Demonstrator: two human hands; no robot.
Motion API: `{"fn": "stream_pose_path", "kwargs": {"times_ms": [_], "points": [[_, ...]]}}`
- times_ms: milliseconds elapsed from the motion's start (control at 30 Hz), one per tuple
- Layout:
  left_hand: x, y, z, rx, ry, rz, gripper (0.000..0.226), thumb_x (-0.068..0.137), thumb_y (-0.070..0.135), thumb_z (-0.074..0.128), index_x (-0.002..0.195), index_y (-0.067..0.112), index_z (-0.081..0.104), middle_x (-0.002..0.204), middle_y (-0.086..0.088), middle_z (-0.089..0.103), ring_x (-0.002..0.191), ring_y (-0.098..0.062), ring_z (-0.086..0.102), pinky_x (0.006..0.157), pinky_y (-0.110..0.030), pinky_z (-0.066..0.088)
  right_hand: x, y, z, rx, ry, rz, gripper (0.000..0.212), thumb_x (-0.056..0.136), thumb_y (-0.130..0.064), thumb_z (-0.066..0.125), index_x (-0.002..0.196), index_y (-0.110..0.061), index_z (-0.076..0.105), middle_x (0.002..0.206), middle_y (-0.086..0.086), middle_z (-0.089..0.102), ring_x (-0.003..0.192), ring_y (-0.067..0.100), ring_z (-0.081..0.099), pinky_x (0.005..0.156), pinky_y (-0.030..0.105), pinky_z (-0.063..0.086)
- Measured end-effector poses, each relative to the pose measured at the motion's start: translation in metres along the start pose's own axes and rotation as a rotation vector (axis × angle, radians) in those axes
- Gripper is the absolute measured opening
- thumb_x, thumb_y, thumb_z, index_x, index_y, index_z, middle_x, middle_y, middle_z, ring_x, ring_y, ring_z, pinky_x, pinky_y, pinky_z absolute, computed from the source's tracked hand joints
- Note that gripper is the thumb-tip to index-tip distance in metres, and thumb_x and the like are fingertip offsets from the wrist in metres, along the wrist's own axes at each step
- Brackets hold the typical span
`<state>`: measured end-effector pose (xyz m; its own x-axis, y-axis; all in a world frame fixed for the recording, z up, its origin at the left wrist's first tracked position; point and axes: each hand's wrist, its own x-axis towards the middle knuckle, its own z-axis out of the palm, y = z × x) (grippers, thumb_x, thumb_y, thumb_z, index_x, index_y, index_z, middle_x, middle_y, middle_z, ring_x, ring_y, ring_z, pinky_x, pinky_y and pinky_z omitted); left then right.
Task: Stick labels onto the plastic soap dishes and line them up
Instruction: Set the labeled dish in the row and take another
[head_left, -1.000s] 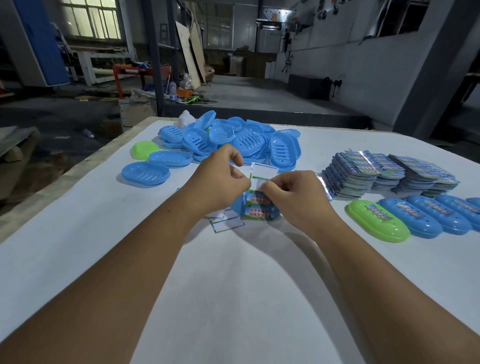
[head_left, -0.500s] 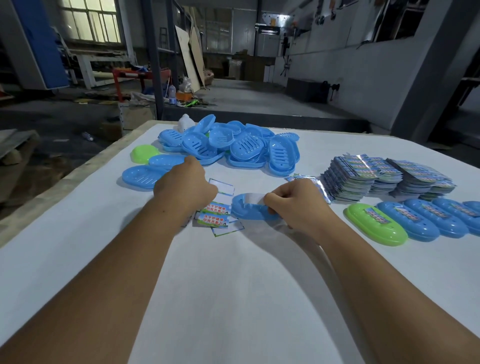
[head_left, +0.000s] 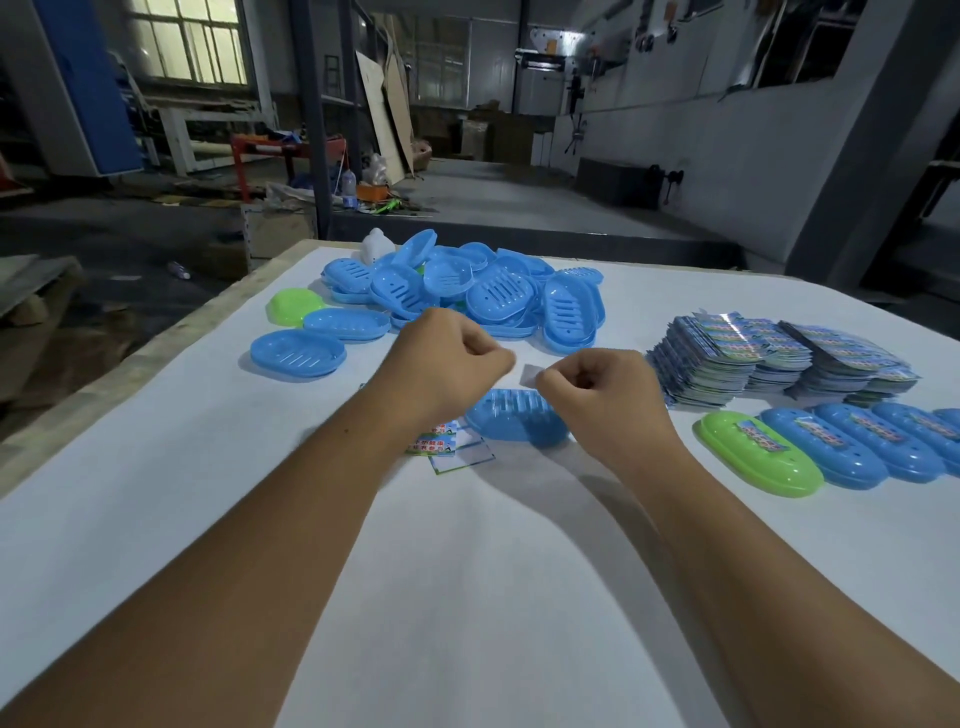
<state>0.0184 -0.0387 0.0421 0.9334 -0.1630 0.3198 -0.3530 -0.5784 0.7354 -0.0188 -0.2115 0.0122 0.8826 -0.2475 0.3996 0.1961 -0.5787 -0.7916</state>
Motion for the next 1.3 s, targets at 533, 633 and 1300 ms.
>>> {"fn": "stream_pose_path", "kwargs": {"times_ms": [533, 633, 1300], "points": [[-0.002, -0.002, 0.012, -0.161, -0.174, 0.032, 0.022, 0.09, 0.036, 0.07, 0.075, 0.023, 0.078, 0.074, 0.009, 0.075, 0.078, -0.009, 0.07, 0.069, -0.024, 0.055, 0.0, 0.001, 0.0, 0.03, 0.018, -0.097, 0.03, 0.086, -0.027, 0.071, 0.057, -0.024, 0.063, 0.046, -0.016, 0.053, 0.045, 0.003, 0.043, 0.049, 0.016, 0.034], [-0.002, -0.002, 0.01, -0.146, -0.151, 0.013, 0.026, 0.091, 0.038, 0.069, 0.07, 0.025, 0.076, 0.068, 0.015, 0.072, 0.07, -0.004, 0.067, 0.053, -0.01, 0.046, -0.001, 0.002, -0.001, 0.044, -0.051, -0.172, 0.029, 0.092, -0.03, 0.07, 0.063, -0.032, 0.071, 0.052, -0.017, 0.058, 0.048, 0.002, 0.045, 0.049, 0.014, 0.033], [0.005, -0.009, 0.011, -0.142, -0.084, -0.182, 0.026, 0.082, 0.047, 0.077, 0.07, 0.024, 0.075, 0.05, 0.017, 0.062, 0.049, 0.005, 0.056, 0.046, -0.015, 0.036, 0.012, 0.01, -0.005, 0.051, -0.049, 0.164, 0.03, 0.08, -0.04, 0.073, 0.069, -0.013, 0.071, 0.068, 0.013, 0.067, 0.053, 0.012, 0.048, 0.052, 0.03, 0.042]]}}
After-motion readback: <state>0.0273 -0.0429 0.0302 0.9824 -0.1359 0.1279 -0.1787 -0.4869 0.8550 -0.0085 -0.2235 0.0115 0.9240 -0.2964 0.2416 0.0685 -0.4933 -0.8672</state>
